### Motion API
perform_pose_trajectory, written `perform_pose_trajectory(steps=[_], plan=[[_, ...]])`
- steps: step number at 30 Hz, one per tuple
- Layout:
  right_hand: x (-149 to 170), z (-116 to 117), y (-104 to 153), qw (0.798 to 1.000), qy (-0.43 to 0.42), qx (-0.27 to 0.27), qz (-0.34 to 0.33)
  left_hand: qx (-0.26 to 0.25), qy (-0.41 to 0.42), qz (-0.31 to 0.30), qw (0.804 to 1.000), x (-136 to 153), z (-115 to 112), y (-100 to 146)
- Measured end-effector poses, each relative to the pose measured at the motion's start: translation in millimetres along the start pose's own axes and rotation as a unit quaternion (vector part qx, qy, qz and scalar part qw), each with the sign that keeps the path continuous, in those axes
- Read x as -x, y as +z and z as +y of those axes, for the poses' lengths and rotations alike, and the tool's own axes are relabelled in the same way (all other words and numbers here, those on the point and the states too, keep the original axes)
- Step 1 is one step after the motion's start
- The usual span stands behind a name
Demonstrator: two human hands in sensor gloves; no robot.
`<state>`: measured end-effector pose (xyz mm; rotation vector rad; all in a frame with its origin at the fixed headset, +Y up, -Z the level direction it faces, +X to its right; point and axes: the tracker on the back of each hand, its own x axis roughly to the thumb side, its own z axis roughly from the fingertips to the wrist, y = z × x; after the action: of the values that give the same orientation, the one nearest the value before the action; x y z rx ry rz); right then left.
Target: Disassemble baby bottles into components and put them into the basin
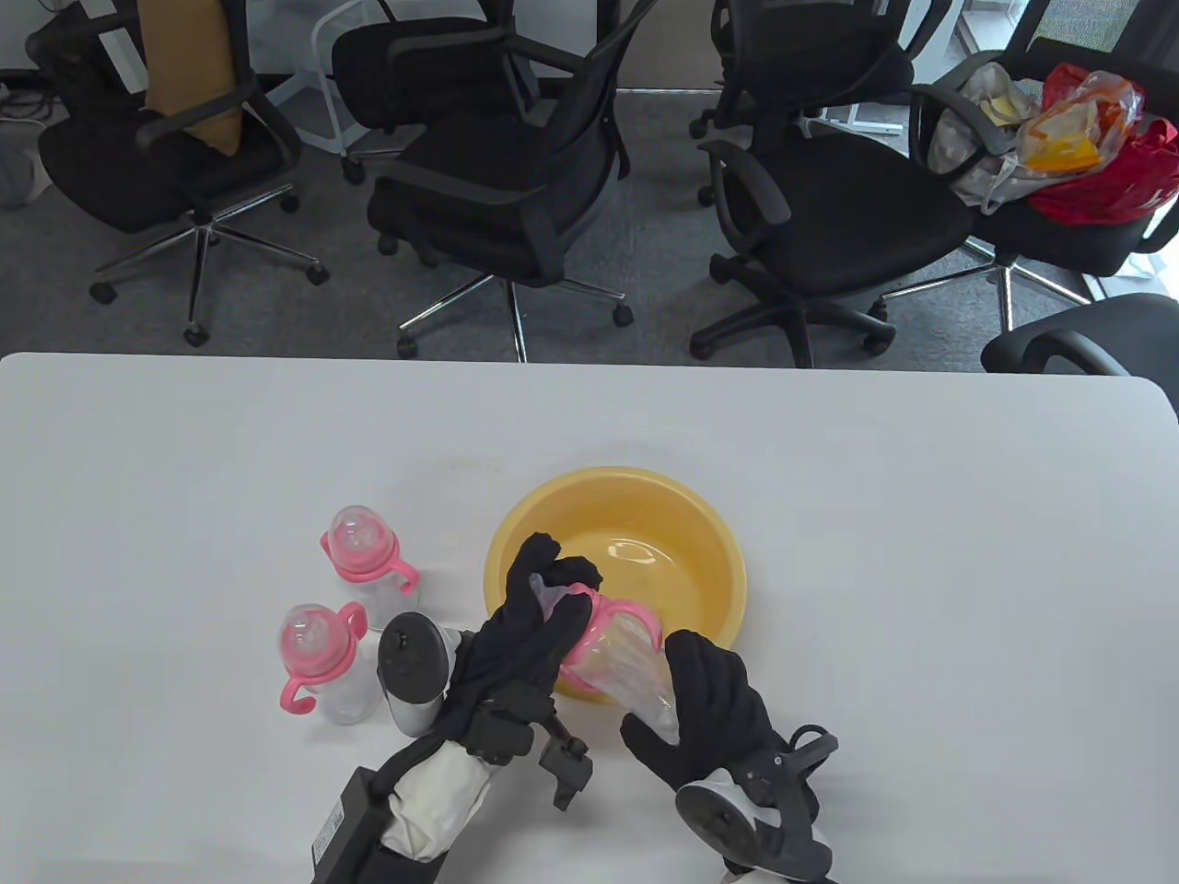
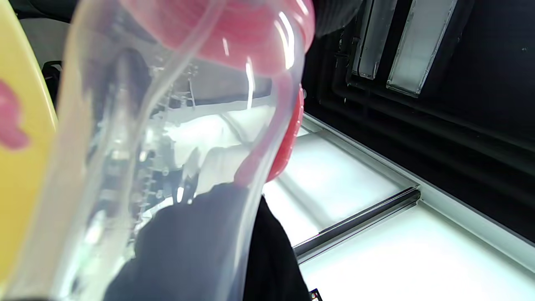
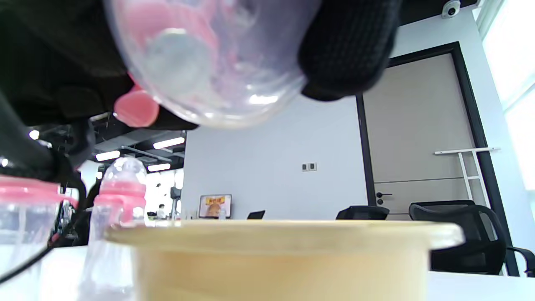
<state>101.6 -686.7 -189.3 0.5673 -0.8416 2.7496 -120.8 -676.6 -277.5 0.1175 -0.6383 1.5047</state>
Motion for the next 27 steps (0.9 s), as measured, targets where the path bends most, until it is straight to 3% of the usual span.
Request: perform_pose_trajectory(steps=[3, 5, 11, 14, 19, 22, 25, 27], plan=[[8.9, 0.5, -2.8, 0.994, -0.103, -0.004, 0.026, 0.018, 0.103, 0.001, 0.995, -7.2, 5.1, 0.2], [16.1, -1.0, 0.6, 0.991, -0.126, -0.001, 0.039, 0.027, 0.143, 0.004, 0.989, -14.2, 8.0, 0.2], [21.0, -5.0, 4.8, 0.982, -0.178, 0.007, 0.058, 0.001, 0.04, 0.04, 0.998, -13.0, 26.2, 1.8], [26.7, -2.1, 4.5, 0.971, -0.233, -0.006, 0.053, 0.028, 0.08, 0.03, 0.996, -12.0, 31.2, 1.2], [27.7, 2.2, 2.4, 0.944, -0.325, -0.05, 0.027, 0.088, 0.127, -0.038, 0.987, -15.4, 28.1, -3.9], [28.8, 2.0, 3.0, 0.952, -0.3, -0.046, 0.031, 0.057, 0.126, -0.043, 0.989, -18.6, 29.4, -2.4], [26.4, 1.0, 3.5, 0.958, -0.283, -0.043, 0.031, -0.012, 0.021, -0.039, 0.999, -20.2, 33.4, 1.9], [25.7, 1.1, 3.5, 0.959, -0.277, -0.043, 0.029, -0.029, -0.026, -0.036, 0.999, -20.3, 36.3, 3.3]])
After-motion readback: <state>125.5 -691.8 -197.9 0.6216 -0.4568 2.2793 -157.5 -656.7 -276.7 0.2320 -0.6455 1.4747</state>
